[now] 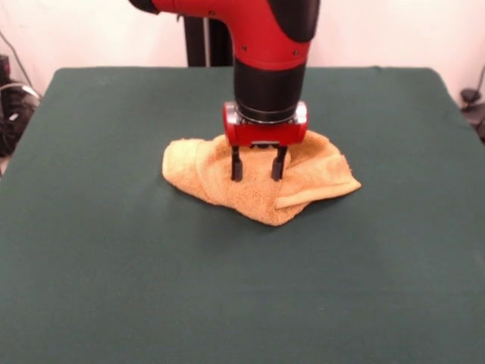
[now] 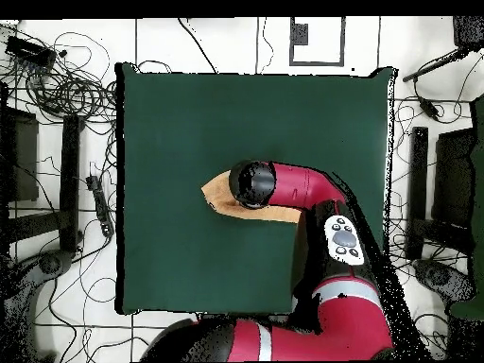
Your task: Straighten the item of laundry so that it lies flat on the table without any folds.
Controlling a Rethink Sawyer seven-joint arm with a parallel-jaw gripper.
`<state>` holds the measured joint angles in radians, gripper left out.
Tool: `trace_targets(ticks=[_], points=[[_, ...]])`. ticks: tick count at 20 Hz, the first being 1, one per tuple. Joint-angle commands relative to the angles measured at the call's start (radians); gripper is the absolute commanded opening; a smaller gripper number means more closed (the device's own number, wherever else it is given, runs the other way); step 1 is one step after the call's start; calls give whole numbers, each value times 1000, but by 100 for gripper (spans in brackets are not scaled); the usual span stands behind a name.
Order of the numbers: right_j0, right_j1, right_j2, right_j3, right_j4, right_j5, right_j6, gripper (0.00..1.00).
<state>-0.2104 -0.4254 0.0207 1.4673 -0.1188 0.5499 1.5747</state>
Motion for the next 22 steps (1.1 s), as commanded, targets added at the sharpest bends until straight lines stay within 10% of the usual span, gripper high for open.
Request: trace_targets(ticks=[1,22], points=[[-2,61,126,87,16,-61,104,100],[-11,55,123,119,22,-85,129,100]])
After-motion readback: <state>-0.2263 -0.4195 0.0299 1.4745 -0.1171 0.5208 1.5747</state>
